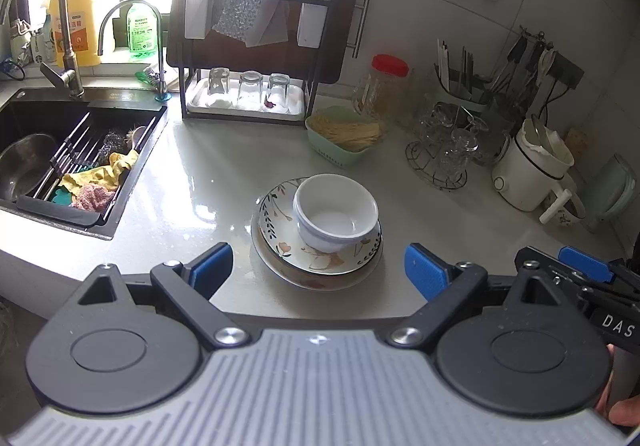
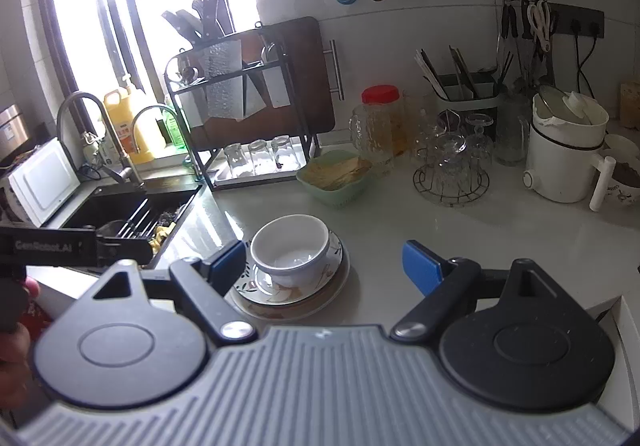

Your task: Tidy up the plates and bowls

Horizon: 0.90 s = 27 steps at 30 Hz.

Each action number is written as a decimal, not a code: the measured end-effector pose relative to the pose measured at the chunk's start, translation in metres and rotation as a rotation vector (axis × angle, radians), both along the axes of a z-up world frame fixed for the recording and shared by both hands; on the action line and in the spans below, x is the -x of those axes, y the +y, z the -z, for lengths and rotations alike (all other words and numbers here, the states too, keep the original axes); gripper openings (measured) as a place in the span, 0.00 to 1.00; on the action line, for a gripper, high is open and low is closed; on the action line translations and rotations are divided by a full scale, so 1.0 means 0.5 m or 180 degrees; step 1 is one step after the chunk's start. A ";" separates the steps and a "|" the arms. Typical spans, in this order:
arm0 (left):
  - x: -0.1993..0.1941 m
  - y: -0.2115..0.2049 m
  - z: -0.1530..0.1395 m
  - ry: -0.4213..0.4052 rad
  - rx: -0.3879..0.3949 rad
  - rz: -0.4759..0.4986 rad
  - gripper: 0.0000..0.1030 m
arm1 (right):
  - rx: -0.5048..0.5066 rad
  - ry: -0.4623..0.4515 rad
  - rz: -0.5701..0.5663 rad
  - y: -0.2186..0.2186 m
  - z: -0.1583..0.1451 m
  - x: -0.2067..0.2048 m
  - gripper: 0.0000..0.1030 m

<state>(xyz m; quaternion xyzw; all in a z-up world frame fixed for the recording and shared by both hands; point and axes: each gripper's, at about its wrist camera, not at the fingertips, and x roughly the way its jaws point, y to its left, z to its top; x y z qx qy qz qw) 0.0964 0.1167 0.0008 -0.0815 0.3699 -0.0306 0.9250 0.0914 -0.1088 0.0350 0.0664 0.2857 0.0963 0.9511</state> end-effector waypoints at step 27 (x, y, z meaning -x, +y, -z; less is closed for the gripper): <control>0.014 0.018 -0.005 -0.0014 -0.0045 -0.0008 0.92 | 0.0002 0.0045 0.0050 0.020 0.007 0.000 0.84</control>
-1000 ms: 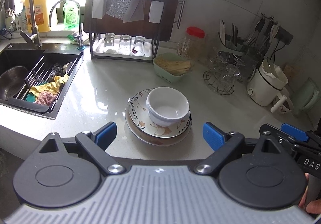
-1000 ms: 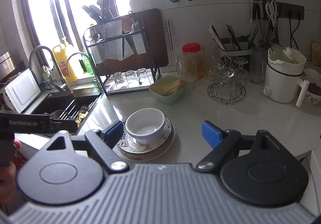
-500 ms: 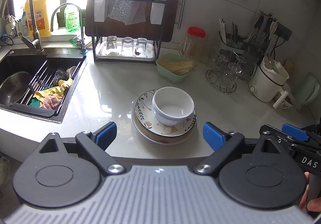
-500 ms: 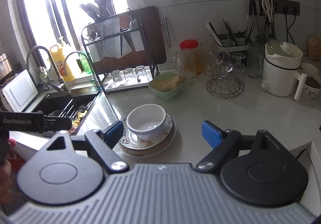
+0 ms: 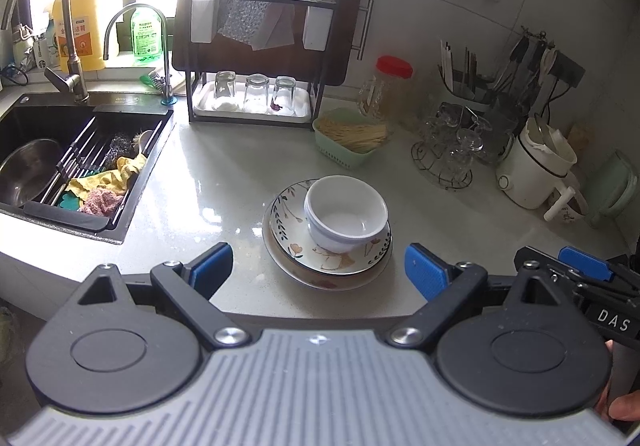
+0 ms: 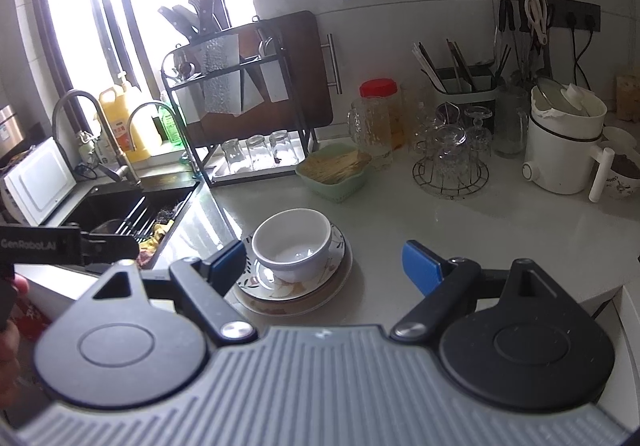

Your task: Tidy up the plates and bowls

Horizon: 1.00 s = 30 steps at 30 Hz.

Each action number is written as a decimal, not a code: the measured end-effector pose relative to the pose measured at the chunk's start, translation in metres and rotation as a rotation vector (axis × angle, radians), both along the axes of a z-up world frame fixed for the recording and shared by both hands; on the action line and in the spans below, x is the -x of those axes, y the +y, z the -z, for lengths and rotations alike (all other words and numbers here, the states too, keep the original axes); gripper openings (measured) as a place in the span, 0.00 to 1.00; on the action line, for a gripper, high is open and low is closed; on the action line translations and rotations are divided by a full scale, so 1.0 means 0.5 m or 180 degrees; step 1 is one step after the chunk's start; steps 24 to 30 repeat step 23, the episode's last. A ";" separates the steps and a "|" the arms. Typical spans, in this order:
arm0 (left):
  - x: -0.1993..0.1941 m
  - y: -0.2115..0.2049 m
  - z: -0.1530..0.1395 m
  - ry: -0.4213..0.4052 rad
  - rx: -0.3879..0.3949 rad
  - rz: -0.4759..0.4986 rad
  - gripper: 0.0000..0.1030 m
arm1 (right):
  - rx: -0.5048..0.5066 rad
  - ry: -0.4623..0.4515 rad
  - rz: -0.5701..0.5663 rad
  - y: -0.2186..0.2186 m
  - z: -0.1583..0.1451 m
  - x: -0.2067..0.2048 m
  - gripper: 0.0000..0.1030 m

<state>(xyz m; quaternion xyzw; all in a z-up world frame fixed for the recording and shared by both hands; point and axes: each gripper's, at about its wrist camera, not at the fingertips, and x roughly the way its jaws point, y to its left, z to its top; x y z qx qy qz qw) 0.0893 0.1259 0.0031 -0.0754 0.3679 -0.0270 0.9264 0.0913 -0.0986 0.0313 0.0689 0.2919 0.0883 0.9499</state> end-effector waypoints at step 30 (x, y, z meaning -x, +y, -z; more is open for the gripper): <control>-0.009 0.008 0.015 0.0047 -0.0038 -0.0013 0.92 | 0.0074 -0.0030 0.0003 0.002 0.019 -0.005 0.84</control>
